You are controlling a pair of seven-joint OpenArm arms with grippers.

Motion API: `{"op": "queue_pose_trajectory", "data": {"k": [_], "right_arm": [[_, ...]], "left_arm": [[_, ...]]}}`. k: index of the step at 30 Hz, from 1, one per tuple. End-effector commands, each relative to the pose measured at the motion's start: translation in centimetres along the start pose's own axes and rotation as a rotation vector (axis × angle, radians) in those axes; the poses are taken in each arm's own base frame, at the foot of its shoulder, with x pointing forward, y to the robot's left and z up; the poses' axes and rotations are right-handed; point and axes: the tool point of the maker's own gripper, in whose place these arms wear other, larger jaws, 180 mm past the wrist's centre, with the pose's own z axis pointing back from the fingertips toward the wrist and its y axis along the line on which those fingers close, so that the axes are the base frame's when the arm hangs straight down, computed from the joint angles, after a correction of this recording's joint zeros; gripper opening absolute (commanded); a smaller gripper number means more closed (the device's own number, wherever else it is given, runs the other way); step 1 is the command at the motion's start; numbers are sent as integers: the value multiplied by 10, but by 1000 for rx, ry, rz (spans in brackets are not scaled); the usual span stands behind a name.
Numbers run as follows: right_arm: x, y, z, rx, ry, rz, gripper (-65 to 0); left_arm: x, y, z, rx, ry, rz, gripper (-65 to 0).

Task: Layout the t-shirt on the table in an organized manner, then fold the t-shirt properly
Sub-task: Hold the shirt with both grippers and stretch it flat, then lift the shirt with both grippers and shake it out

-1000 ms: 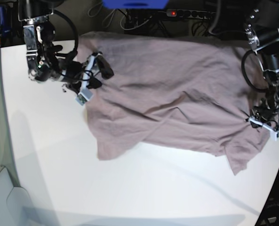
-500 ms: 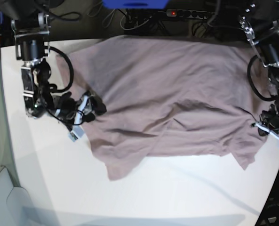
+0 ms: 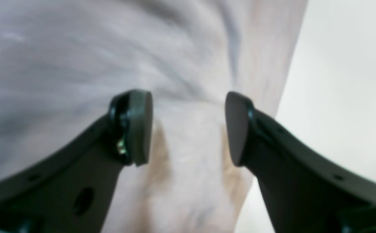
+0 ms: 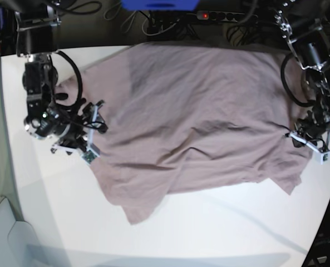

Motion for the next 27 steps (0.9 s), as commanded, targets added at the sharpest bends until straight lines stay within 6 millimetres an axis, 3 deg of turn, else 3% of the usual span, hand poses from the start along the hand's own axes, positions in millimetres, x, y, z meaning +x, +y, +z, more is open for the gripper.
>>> {"op": "queue_pose_trajectory", "data": {"k": [1, 8, 12, 18, 23, 27], "right_arm": [[10, 5, 8, -4, -36, 17, -288], [-26, 88, 25, 98, -14, -10, -295], [-40, 114, 19, 160, -32, -61, -403], [-65, 105, -14, 200, 54, -124, -650], [-78, 82, -38, 207, 123, -160, -650], [-69, 49, -54, 183, 116, -186, -650]], "left_arm": [[23, 9, 5, 14, -60, -8, -649], [9, 26, 1, 37, -31, 13, -649], [7, 30, 3, 43, -23, 8, -649], [-21, 36, 7, 56, 24, 6, -649], [-45, 42, 12, 68, 68, 7, -649], [-66, 47, 16, 75, 111, 10, -649]]}}
